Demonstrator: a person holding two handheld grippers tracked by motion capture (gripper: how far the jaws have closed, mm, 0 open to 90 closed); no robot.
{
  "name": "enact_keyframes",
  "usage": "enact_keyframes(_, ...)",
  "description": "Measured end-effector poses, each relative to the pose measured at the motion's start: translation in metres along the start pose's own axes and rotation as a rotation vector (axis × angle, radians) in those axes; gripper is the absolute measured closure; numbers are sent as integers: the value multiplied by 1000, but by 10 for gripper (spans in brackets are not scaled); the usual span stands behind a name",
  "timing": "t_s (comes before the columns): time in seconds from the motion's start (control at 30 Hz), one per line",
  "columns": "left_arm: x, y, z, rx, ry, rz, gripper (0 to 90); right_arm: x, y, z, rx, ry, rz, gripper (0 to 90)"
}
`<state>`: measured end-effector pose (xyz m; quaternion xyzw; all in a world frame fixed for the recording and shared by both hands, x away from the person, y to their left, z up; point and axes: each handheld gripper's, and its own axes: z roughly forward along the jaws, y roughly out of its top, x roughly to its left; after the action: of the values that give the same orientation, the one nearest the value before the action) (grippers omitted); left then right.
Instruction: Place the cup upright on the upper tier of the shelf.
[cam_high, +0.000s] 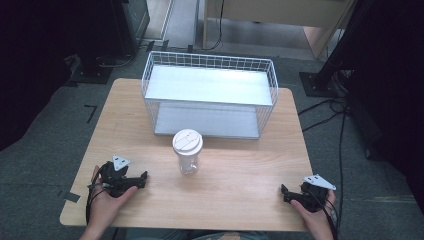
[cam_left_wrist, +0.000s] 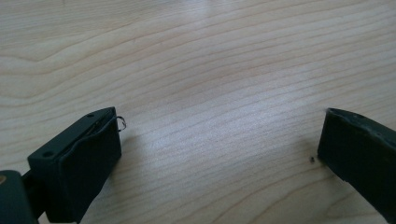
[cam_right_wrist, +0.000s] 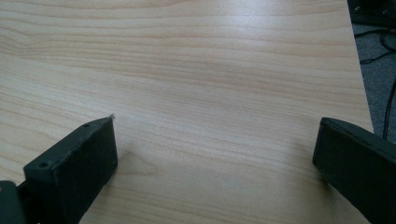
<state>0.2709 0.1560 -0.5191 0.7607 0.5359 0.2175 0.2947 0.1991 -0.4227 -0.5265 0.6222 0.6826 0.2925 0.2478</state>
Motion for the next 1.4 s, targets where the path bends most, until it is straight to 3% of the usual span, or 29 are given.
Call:
enact_keyframes(0.17,2,1,-1,10,-24,24,0,0,0,0,0,1,0,0)
enact_keyframes(0.23,2,1,-3,21,8,18,0,0,0,0,0,0,0,0)
enact_keyframes(0.33,-1,2,-7,6,24,30,0,0,0,0,-1,0,0,0)
enact_keyframes(0.47,-17,8,-24,-72,-59,57,0,0,0,0,0,1,0,0)
enact_keyframes(0.5,-17,8,-24,-72,-59,57,0,0,0,0,0,1,0,0)
enact_keyframes(0.53,-26,10,-28,-93,-95,70,0,0,0,0,0,1,0,0)
enact_keyframes(0.63,-35,12,-32,-107,-126,87,0,0,0,0,0,1,0,0)
enact_keyframes(0.67,-43,15,-35,-117,-158,100,0,0,0,0,0,1,0,0)
enact_keyframes(0.77,-49,18,-37,-132,-183,111,0,0,0,0,-1,1,0,0)
enact_keyframes(0.8,-52,20,-39,-148,-210,110,0,0,0,0,0,0,0,0)
enact_keyframes(1.07,-70,31,-36,-173,-264,139,0,0,0,0,0,1,0,0)
enact_keyframes(1.4,-89,39,-30,-220,-300,133,0,0,0,0,0,1,0,0)
